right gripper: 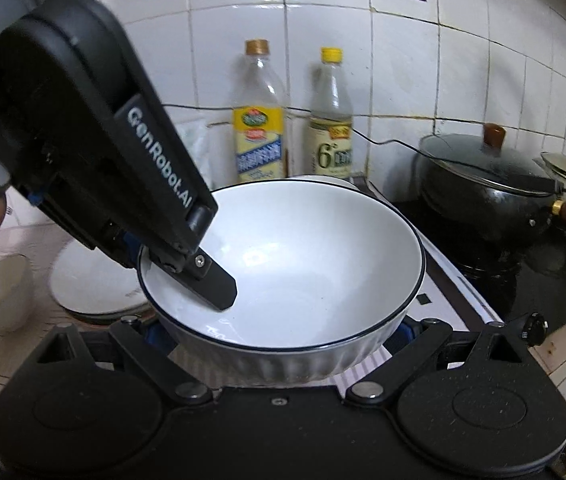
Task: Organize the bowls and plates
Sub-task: 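Lift the bowl and carry it over the first white bowl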
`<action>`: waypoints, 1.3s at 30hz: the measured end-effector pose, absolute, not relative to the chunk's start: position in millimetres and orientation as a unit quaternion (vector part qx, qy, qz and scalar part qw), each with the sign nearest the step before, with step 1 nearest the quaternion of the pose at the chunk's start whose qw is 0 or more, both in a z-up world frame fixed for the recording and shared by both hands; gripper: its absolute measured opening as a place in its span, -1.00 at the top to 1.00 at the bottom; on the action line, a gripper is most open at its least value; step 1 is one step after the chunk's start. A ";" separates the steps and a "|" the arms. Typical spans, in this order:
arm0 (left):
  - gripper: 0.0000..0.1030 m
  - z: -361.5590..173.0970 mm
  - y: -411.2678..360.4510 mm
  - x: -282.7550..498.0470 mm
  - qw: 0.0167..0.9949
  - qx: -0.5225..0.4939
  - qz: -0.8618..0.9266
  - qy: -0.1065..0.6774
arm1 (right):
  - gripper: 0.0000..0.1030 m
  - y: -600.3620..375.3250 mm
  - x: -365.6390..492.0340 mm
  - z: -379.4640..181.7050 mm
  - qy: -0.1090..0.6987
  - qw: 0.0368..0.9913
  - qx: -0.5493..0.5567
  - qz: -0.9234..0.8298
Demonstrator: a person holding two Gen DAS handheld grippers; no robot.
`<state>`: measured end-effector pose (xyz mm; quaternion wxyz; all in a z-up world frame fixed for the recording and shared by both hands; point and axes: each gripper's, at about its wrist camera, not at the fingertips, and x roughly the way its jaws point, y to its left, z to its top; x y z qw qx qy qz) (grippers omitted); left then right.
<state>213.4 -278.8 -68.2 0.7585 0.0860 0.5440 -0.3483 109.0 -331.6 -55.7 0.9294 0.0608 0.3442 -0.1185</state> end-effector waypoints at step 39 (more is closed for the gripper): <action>0.72 -32.1 -2.8 248.3 0.820 -0.072 -0.156 0.546 | -0.91 -137.6 211.1 -12.2 0.362 0.912 -0.019 0.193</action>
